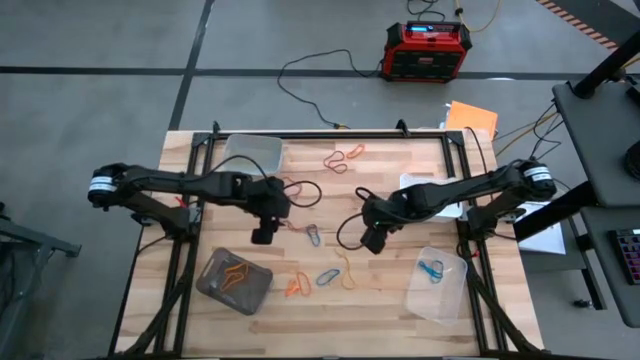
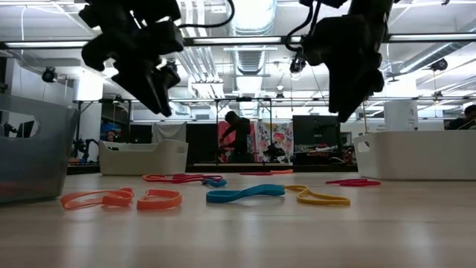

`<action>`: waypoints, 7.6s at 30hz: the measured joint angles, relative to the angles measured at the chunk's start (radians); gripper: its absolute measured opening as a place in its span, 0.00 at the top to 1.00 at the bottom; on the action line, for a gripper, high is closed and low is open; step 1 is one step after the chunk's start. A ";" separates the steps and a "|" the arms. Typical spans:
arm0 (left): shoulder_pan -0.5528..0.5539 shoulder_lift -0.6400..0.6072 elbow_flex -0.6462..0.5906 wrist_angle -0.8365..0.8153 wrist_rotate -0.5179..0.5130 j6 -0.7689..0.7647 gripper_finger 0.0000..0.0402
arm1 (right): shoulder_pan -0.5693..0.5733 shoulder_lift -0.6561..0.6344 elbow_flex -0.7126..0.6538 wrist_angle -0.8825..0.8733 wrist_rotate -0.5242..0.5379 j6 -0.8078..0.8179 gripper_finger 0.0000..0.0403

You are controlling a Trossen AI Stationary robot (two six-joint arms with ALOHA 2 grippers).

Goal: Sort rubber bands into baskets
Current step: Put the red rubber band into the white bin

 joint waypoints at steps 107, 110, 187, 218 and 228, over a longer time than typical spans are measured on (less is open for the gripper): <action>0.036 0.018 -0.163 0.817 0.112 0.030 1.00 | -0.013 0.239 -0.018 0.926 0.233 -0.645 0.21; 0.036 0.017 -0.162 0.867 0.186 0.007 1.00 | -0.028 0.271 -0.017 1.002 0.233 -0.656 0.19; 0.038 -0.025 -0.164 0.684 -0.011 0.012 0.47 | -0.114 -0.146 0.199 -0.430 0.597 -0.113 0.98; 0.038 -0.017 -0.164 0.684 -0.012 0.005 0.47 | -0.222 -0.135 -0.110 -0.630 0.493 0.179 0.98; 0.038 -0.017 -0.164 0.684 -0.012 0.005 0.47 | -0.236 -0.135 -0.190 -0.615 0.420 0.271 0.98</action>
